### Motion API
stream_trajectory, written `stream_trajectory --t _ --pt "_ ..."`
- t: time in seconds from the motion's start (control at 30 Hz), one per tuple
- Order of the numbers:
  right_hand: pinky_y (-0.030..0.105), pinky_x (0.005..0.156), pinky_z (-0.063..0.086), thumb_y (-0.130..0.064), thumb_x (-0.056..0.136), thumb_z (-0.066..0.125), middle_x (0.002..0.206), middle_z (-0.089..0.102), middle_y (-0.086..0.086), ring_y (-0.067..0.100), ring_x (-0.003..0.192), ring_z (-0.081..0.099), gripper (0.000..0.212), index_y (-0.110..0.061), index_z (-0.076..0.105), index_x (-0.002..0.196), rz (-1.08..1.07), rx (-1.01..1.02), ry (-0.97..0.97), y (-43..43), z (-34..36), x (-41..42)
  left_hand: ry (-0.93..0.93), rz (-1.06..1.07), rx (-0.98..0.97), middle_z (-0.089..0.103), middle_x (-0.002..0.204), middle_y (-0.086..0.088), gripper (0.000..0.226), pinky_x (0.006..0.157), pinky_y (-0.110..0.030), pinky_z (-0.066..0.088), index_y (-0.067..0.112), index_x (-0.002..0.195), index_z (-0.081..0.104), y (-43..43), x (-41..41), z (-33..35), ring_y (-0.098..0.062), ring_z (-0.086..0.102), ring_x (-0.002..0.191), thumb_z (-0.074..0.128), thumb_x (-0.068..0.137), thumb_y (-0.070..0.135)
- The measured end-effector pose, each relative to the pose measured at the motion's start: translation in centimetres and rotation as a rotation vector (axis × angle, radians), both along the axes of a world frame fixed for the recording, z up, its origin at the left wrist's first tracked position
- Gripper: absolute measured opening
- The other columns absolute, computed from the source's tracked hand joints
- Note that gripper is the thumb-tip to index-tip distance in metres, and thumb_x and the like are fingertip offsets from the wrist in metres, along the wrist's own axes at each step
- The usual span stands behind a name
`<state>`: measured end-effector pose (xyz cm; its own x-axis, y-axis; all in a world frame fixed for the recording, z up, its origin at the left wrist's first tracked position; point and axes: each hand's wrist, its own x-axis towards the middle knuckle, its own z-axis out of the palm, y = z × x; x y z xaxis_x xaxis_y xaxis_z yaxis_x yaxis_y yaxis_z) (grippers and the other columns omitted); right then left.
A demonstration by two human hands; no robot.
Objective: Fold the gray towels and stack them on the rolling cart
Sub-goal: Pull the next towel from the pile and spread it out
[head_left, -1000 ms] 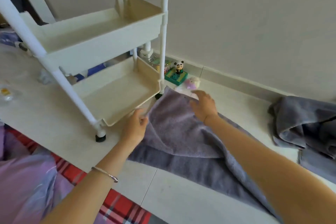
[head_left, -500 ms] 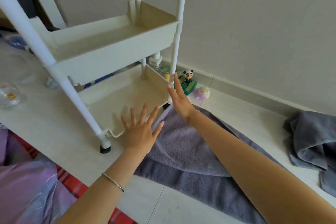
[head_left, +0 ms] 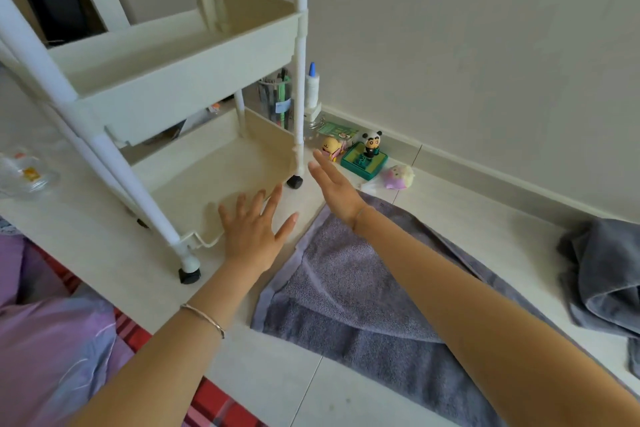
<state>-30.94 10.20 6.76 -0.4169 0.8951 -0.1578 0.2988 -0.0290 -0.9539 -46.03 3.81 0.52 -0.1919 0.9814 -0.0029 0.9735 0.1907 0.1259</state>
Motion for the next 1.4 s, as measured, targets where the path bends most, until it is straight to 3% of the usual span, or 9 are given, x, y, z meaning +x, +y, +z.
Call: stream_trajectory --t 0.13,0.4,0.7,0.9,1.0,1.1,1.23,1.33,1.4 --pt "0.025 0.111 0.021 -0.044 0.098 0.039 0.151 0.03 -0.011 0.005 0.138 0.027 0.05 -0.03 0.032 0.145 -0.056 -0.003 -0.025 -4.5 -3.2 4.3 -0.149 -0.137 0.162 0.009 0.159 -0.001 0.086 0.117 -0.046 -0.002 0.023 0.152 0.007 -2.2 1.2 0.3 -0.027 -0.004 0.146 -0.01 0.082 0.072" --pt "0.015 0.075 0.043 -0.045 0.087 0.054 0.087 0.053 -0.014 0.005 0.082 0.056 0.016 -0.032 0.059 0.081 -0.135 0.365 -0.266 -17.6 -8.2 12.8 -0.368 -0.39 0.377 0.054 0.103 0.008 0.031 0.083 -0.026 0.037 0.024 0.103 0.062 -13.3 7.9 -3.1 -0.013 0.049 0.095 0.035 0.097 0.039" --pt "0.02 0.075 0.042 -0.018 0.082 0.054 0.108 0.059 -0.004 0.017 0.094 0.058 0.029 -0.018 0.065 0.109 0.14 0.451 -0.685 -20.8 -9.8 14.8 -0.21 -0.399 0.12 0.061 0.109 0.003 0.041 0.071 -0.038 0.051 0.023 0.11 0.069 -14.8 8.9 -5.2 -0.022 0.058 0.089 0.034 0.095 0.037" --pt "0.008 0.068 0.04 -0.001 0.078 0.061 0.081 0.064 -0.011 -0.001 0.066 0.055 0.021 -0.011 0.073 0.092 0.211 0.117 -0.375 -22.6 -9.2 12.2 -0.062 -0.294 0.168 0.054 0.064 -0.004 0.047 0.049 -0.033 0.039 0.015 0.063 0.065 -15.9 7.9 -3.2 -0.027 0.054 0.057 0.035 0.091 0.038" --pt "0.011 0.075 0.043 -0.005 0.08 0.061 0.087 0.066 -0.009 -0.002 0.077 0.057 0.018 -0.015 0.073 0.088 0.165 0.158 -0.282 -23.1 -9.4 12.3 -0.072 -0.328 0.194 0.059 0.08 -0.005 0.039 0.059 -0.038 0.046 0.015 0.075 0.066 -14.9 8.8 -2.3 -0.028 0.059 0.069 0.037 0.089 0.037" --pt "0.025 0.095 0.042 -0.028 0.087 0.049 0.115 0.065 -0.003 0.009 0.106 0.058 0.026 -0.022 0.07 0.102 -0.03 0.511 -0.48 -22.5 -10.2 14.1 -0.098 -0.379 -0.02 0.052 0.136 -0.007 0.056 0.098 -0.059 0.038 0.026 0.133 0.051 -14.1 10.8 -2.7 -0.035 0.05 0.123 0.02 0.092 0.047" --pt "0.041 0.114 0.01 -0.051 0.1 0.013 0.154 0.025 -0.005 0.018 0.143 0.016 0.051 -0.036 0.027 0.146 0.189 0.598 -0.917 -24.6 -12.2 15.2 -0.037 -0.35 -0.164 0.033 0.152 -0.002 0.06 0.1 -0.071 0.023 0.033 0.146 0.028 -14.7 10.5 -5.7 -0.036 0.033 0.138 0.021 0.091 0.055" --pt "0.028 0.116 -0.014 -0.058 0.093 0.004 0.156 0.001 -0.016 0.005 0.144 -0.011 0.058 -0.04 0.014 0.147 0.362 0.422 -0.733 -26.1 -11.5 14.4 -0.002 -0.374 -0.168 0.027 0.155 -0.002 0.062 0.104 -0.07 0.02 0.035 0.147 0.022 -15.5 8.9 -6.5 -0.038 0.026 0.14 0.014 0.092 0.061" --pt "0.018 0.116 0.001 -0.053 0.096 0.023 0.153 0.021 -0.016 -0.001 0.142 0.01 0.052 -0.034 0.036 0.142 0.301 0.338 -0.516 -25.4 -9.9 14.9 -0.033 -0.375 -0.18 0.012 0.159 0.002 0.072 0.11 -0.065 0.003 0.039 0.148 0.017 -15.5 8.4 -5.8 -0.035 0.006 0.145 -0.003 0.086 0.069"
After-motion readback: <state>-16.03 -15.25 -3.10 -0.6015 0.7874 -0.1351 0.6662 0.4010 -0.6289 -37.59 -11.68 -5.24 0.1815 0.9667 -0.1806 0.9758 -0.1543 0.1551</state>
